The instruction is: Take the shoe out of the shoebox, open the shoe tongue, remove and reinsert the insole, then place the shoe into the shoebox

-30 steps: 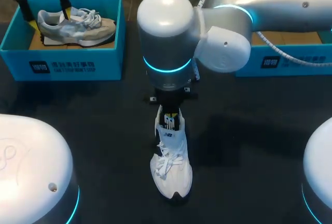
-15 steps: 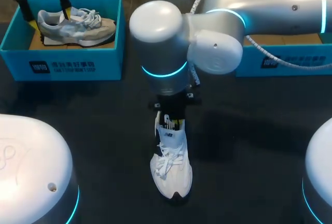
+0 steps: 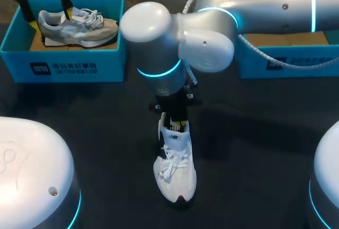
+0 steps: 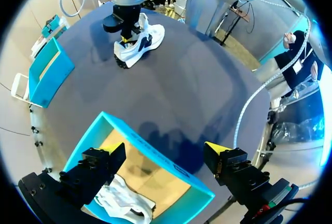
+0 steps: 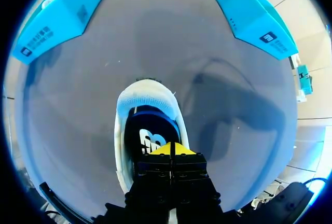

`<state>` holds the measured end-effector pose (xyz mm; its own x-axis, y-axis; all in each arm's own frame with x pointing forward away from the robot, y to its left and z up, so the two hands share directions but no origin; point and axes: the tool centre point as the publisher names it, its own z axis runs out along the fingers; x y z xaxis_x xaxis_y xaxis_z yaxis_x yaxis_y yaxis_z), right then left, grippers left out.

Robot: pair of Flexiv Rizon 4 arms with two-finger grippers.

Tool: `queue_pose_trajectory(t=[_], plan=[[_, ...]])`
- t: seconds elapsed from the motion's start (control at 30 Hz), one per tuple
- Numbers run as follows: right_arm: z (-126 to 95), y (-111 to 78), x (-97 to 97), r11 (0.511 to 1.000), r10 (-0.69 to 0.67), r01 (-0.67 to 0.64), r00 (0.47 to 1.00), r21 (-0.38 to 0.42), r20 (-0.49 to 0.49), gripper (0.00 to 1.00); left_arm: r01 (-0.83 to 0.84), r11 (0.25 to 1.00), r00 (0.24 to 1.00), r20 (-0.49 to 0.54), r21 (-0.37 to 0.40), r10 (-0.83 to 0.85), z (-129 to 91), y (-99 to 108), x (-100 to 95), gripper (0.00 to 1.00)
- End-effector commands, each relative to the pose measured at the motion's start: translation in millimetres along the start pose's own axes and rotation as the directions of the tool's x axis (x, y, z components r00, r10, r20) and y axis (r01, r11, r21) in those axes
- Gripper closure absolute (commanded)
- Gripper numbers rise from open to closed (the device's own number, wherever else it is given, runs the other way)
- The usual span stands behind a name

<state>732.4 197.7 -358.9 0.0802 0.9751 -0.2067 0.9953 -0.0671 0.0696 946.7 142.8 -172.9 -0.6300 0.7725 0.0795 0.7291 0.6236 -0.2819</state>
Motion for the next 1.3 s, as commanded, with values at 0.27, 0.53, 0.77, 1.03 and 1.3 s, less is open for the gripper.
queue_pose_trajectory(t=[0.27,0.53,0.77,1.03,1.3], plan=[[18.0,-2.2,21.9,0.998,0.041,-0.044,0.996,0.043,0.078,1.0,0.0,1.0,1.0,-0.002,-0.002,0.0,-0.5,0.0,0.0,0.0],[-2.3,-10.4,15.3,0.998,0.06,-0.06,0.989,-0.001,0.139,1.0,0.0,1.0,1.0,-0.002,-0.002,0.0,-0.5,0.0,0.0,0.0],[9.0,-7.4,13.7,0.999,0.042,-0.046,0.984,0.019,0.173,1.0,0.0,1.0,1.0,-0.002,-0.002,0.0,-0.5,0.0,0.0,0.0],[31.3,-6.6,7.8,0.997,0.05,-0.059,0.983,0.05,0.174,1.0,0.0,1.0,1.0,-0.002,-0.002,0.0,-0.5,0.0,0.0,0.0],[32.0,-9.7,15.8,0.998,0.039,-0.043,0.995,0.048,0.09,1.0,0.0,1.0,1.0,-0.002,-0.002,0.0,-0.5,0.0,0.0,0.0]])
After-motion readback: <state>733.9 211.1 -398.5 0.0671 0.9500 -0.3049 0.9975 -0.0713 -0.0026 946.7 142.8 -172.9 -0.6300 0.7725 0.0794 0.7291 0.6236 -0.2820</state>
